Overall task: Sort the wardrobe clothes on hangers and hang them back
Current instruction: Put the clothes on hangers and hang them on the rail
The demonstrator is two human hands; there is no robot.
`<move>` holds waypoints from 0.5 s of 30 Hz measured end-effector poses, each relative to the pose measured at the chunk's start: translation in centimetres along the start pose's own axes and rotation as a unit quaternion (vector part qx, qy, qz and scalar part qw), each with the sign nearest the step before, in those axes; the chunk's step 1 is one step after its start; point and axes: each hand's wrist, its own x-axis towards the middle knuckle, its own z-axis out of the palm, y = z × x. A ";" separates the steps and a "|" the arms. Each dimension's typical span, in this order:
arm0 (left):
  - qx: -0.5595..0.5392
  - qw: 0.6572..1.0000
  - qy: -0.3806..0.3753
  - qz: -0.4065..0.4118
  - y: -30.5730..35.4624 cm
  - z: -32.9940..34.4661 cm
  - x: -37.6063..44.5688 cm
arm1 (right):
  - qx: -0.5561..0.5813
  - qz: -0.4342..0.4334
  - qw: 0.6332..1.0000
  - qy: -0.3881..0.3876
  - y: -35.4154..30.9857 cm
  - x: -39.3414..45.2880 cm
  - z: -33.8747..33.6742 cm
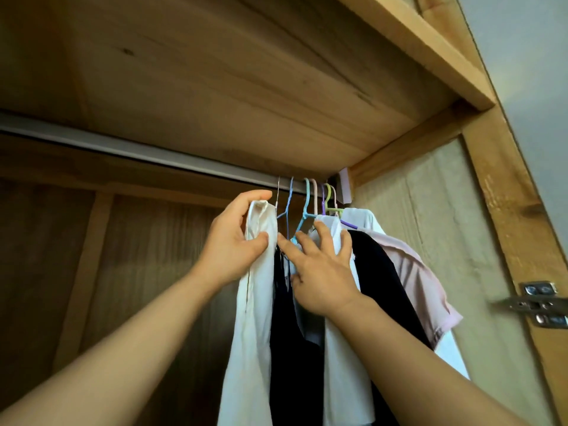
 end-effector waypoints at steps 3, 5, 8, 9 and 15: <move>-0.014 1.000 0.009 -0.002 0.2 -0.5 0.1 | 0.000 0.001 1.000 -0.004 -0.3 0.9 0.0; -0.023 1.000 0.014 -0.004 0.3 -0.8 0.3 | 0.008 0.005 1.000 0.007 -0.4 1.5 -0.2; -0.036 0.999 0.027 -0.020 0.4 -1.4 0.3 | 0.017 0.007 1.000 0.022 -0.7 2.4 -0.9; -0.037 0.999 0.031 -0.024 0.3 -1.6 0.2 | 0.018 0.002 1.000 0.024 -0.8 2.8 -1.0; -0.034 0.998 0.042 -0.031 -0.5 -2.6 -0.1 | 0.131 -0.040 0.990 -0.021 -1.7 4.3 -1.1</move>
